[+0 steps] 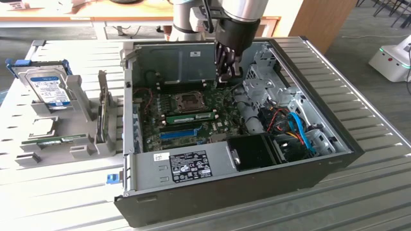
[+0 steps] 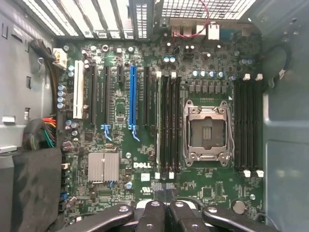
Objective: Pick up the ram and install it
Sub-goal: 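Press down the ram until it locks into place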
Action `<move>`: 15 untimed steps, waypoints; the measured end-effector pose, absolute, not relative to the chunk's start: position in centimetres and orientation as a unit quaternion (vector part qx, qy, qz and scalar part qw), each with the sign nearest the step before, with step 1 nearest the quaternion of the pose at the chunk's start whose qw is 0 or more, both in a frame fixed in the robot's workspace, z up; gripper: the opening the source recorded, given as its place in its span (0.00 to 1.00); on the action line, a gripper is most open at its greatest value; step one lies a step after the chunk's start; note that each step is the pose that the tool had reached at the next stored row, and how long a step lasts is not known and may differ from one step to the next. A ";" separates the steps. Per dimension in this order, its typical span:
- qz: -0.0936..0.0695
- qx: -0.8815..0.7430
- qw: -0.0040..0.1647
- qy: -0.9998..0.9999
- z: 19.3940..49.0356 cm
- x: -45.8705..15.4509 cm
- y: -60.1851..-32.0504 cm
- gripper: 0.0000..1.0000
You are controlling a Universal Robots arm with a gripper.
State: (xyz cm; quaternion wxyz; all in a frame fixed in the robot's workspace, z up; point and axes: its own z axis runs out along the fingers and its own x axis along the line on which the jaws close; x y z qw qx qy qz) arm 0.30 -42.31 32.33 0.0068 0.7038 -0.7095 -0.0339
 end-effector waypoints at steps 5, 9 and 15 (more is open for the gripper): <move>-0.034 0.704 0.007 -0.710 31.4 0.3 -42.4 0.11; -0.034 0.704 0.007 -0.710 30.7 0.3 -42.4 0.11; -0.034 0.704 0.007 -0.709 29.7 0.3 -42.4 0.11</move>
